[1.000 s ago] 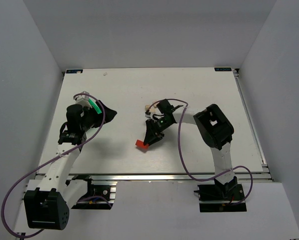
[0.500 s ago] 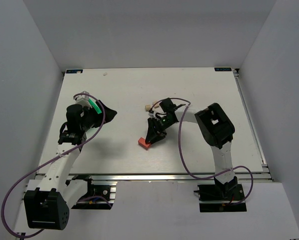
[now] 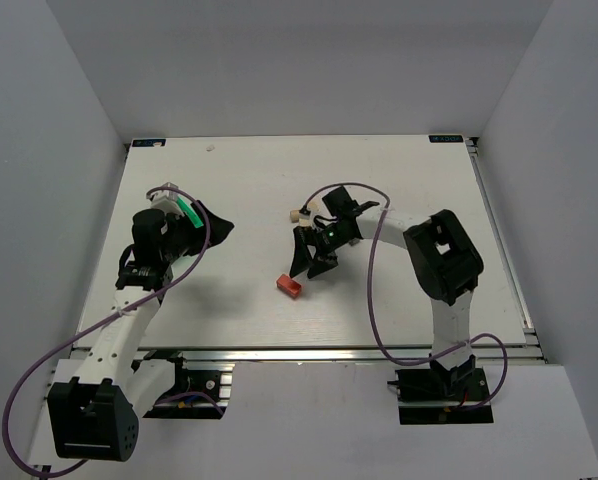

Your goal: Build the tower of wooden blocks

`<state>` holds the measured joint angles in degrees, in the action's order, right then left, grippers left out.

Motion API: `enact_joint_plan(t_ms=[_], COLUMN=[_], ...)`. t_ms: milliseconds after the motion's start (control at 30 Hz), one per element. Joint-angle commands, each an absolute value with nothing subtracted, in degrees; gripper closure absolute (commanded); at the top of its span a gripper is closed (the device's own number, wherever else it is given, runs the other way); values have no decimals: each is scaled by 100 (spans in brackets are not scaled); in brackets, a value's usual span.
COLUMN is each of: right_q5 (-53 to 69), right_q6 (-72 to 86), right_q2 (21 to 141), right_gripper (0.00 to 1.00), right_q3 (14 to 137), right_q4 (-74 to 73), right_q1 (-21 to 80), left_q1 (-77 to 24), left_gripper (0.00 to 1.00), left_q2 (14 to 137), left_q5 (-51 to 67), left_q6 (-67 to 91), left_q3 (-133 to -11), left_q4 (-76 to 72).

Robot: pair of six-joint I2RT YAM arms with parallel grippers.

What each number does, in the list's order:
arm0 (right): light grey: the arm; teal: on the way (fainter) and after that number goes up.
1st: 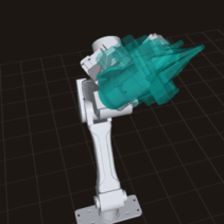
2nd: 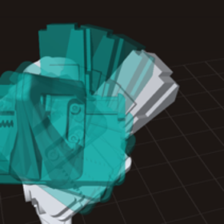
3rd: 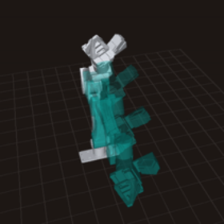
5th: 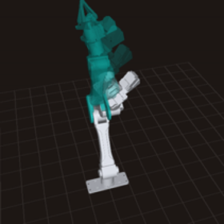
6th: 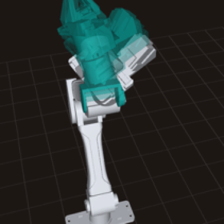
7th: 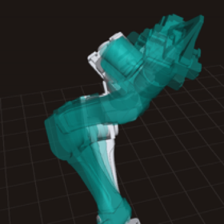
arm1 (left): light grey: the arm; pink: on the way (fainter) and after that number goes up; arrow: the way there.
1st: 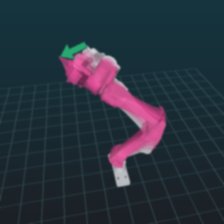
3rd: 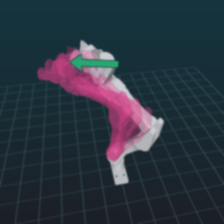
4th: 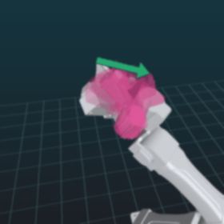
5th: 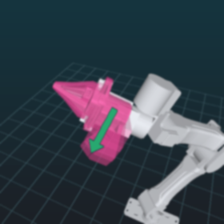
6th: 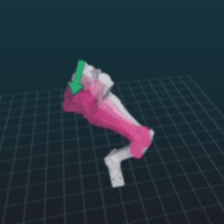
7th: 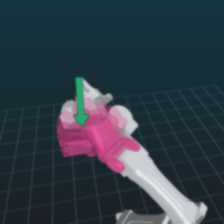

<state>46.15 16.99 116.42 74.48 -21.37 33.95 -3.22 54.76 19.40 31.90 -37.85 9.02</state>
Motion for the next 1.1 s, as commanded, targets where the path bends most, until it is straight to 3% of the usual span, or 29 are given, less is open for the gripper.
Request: enact_joint_plan(t_ms=[0,167,433,1067], right_q5=[3615,2385,432,-369], right_q6=[820,-332,-1063,-1529], right_q2=[10988,10433,10837,11039], right_gripper=[11,11,11,11], right_q3=[7515,7330,7602,7400], right_q4=[-2399,-2513,-2444,-2057], right_q1=[3454,3988,4930,5274], left_q1=[-352,-343,-343,-343], left_gripper=[2,2,2,2], left_q2=[5256,5265,5265,5194], left_q5=[1960,1969,1266,1318], left_q6=[3164,3243,3472,3384], left_q3=[-3744,-3674,-3665,-3586], left_q4=[844,782,1274,1169])
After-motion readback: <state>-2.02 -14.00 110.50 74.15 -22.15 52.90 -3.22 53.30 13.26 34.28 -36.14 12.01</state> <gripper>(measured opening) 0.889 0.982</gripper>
